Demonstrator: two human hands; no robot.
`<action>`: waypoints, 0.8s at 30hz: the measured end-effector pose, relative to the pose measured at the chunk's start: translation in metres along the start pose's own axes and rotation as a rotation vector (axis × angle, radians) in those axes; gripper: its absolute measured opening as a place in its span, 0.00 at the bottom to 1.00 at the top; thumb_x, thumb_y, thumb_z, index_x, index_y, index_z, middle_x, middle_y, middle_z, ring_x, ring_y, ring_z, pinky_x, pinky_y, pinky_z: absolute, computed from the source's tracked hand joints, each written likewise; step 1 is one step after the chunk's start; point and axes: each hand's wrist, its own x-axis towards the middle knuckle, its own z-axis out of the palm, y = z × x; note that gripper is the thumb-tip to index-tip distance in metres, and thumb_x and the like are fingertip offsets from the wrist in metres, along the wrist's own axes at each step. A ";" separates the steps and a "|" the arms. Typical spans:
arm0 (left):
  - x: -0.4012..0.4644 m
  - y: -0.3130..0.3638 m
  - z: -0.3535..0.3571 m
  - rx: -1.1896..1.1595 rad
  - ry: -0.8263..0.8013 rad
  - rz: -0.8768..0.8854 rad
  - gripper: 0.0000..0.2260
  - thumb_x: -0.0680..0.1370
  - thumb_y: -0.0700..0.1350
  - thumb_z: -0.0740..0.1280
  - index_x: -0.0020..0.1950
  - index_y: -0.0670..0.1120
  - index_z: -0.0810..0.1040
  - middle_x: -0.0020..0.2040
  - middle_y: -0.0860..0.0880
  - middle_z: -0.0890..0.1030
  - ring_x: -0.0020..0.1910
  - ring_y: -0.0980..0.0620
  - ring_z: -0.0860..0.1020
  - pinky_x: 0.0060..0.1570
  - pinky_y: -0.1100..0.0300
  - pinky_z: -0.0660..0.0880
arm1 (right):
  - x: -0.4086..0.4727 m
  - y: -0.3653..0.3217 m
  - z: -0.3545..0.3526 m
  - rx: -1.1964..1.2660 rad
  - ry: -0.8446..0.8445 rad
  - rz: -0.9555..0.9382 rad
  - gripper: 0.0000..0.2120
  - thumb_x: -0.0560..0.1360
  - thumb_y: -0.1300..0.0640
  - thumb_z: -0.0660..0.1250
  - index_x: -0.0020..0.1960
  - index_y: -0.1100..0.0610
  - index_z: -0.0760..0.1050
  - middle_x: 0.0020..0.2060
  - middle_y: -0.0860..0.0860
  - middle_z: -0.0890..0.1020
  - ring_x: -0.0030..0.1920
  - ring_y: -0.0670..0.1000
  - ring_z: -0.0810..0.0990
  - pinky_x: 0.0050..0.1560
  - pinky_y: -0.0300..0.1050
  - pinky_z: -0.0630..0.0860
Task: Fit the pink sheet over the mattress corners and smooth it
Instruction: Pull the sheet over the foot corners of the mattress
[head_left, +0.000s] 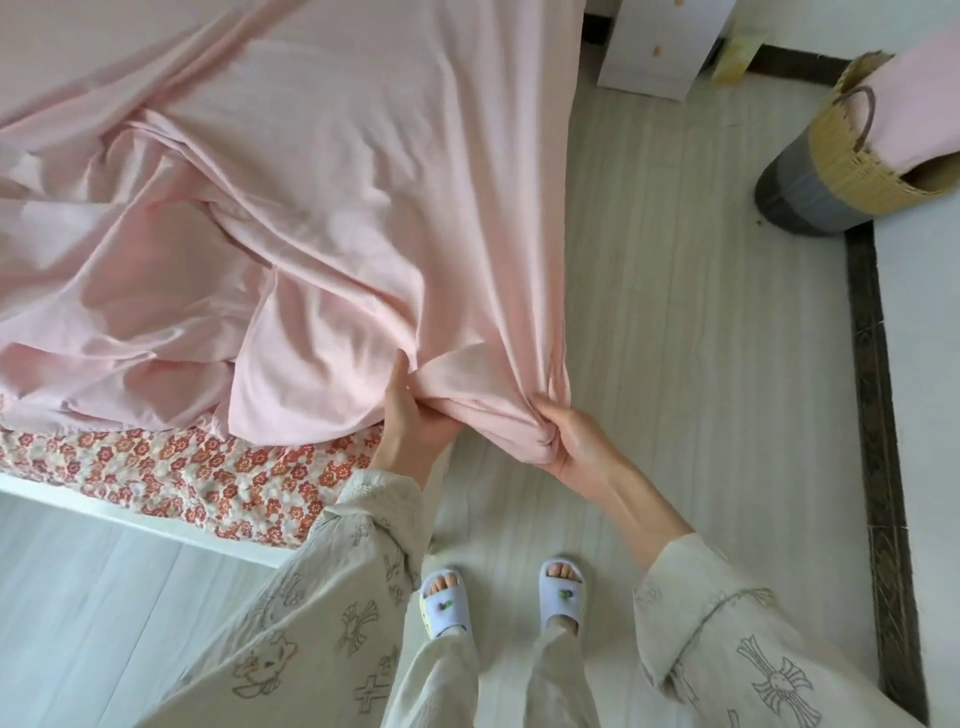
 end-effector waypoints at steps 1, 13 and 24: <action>0.000 0.002 -0.001 0.004 0.030 0.007 0.29 0.76 0.60 0.60 0.64 0.38 0.72 0.61 0.35 0.77 0.61 0.39 0.75 0.63 0.44 0.70 | 0.000 0.000 -0.004 0.013 0.046 0.010 0.13 0.76 0.53 0.65 0.57 0.58 0.76 0.40 0.50 0.83 0.33 0.44 0.82 0.28 0.37 0.77; -0.017 0.021 -0.016 0.199 0.243 0.009 0.09 0.76 0.48 0.66 0.49 0.42 0.76 0.34 0.46 0.83 0.36 0.49 0.81 0.37 0.59 0.80 | -0.008 -0.015 0.007 0.244 0.035 -0.058 0.22 0.70 0.40 0.69 0.60 0.50 0.77 0.53 0.47 0.82 0.49 0.47 0.79 0.56 0.44 0.71; -0.046 0.006 -0.018 0.061 0.129 0.021 0.09 0.76 0.45 0.64 0.47 0.40 0.75 0.39 0.43 0.80 0.40 0.47 0.79 0.47 0.59 0.75 | -0.026 0.019 0.049 0.383 0.029 -0.080 0.09 0.81 0.60 0.54 0.54 0.58 0.73 0.46 0.53 0.81 0.50 0.53 0.79 0.55 0.48 0.77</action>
